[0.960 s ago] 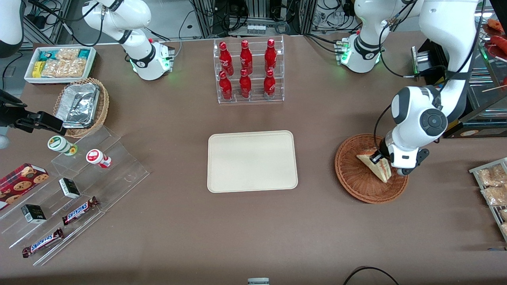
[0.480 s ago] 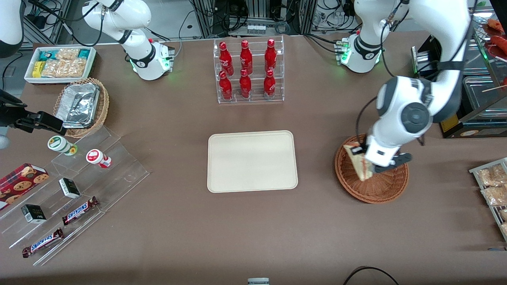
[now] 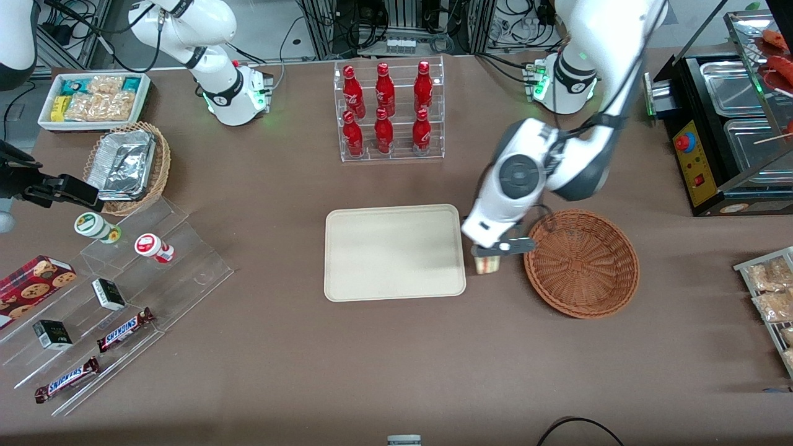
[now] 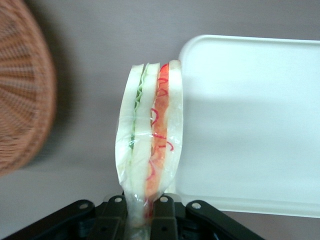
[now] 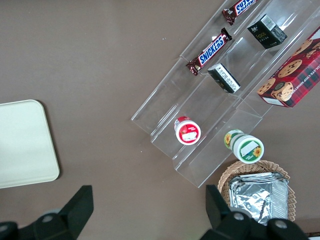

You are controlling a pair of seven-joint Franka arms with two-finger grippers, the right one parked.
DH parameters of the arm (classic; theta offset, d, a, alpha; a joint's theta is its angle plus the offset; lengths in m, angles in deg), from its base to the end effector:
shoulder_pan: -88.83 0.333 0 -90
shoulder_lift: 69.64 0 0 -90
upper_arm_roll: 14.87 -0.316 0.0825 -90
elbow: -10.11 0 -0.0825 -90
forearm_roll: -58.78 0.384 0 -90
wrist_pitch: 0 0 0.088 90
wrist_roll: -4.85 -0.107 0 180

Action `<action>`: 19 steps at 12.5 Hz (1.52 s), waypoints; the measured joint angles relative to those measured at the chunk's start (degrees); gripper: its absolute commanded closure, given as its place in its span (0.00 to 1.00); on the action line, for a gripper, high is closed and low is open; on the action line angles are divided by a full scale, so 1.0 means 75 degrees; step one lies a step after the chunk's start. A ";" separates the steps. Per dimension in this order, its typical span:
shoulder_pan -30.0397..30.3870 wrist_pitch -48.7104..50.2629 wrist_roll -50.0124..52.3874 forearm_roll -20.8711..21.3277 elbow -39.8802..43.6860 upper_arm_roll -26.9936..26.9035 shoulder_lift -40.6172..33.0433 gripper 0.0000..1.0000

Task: Place sandwich from basket to tray
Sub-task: 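Lift the sandwich out of the basket and carry it over the tray, then lower the held sandwich onto the cream tray and open the left gripper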

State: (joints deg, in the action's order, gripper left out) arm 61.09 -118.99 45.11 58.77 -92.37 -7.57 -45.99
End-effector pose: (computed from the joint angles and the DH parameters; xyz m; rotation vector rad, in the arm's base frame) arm 0.5234 -0.3600 0.3144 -3.0983 -0.1530 0.1983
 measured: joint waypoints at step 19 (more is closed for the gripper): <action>-0.1895 0.0656 0.2201 0.0090 0.4012 -0.0088 0.3320 0.91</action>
State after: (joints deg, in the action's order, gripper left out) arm 46.88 -114.07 61.61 59.44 -62.28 -8.23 -21.09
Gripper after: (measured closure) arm 0.841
